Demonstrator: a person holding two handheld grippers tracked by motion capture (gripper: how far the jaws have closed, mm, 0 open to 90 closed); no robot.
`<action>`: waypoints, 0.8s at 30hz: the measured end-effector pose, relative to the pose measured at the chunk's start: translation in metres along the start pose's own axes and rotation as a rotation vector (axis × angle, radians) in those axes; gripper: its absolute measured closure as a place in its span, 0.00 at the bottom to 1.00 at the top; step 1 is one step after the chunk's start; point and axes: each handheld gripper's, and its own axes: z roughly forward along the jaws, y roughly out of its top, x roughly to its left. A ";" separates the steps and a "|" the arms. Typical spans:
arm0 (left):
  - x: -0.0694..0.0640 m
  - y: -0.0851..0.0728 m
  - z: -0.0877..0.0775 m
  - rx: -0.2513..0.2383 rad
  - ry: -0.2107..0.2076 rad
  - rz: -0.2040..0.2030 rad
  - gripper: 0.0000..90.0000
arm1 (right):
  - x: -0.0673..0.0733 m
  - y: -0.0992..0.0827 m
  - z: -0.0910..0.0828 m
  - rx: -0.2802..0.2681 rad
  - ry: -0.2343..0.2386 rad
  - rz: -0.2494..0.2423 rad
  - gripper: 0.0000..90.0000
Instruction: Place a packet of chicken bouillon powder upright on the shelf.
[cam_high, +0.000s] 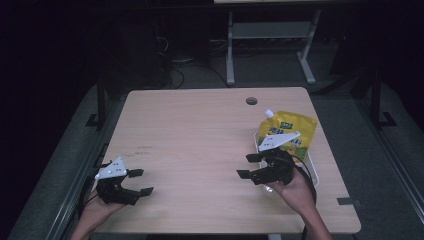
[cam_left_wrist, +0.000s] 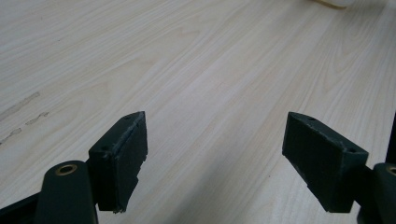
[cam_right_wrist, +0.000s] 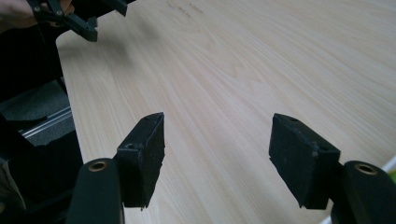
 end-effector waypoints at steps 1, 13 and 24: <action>0.000 0.000 0.000 -0.001 0.000 -0.001 0.24 | 0.001 0.000 0.002 0.001 0.003 -0.005 0.39; -0.002 0.000 0.002 0.004 0.000 0.013 0.24 | 0.015 -0.009 0.028 0.025 0.032 -0.010 0.36; -0.006 -0.001 0.009 0.011 -0.012 0.021 0.24 | 0.027 -0.031 0.053 0.001 -0.004 0.004 0.33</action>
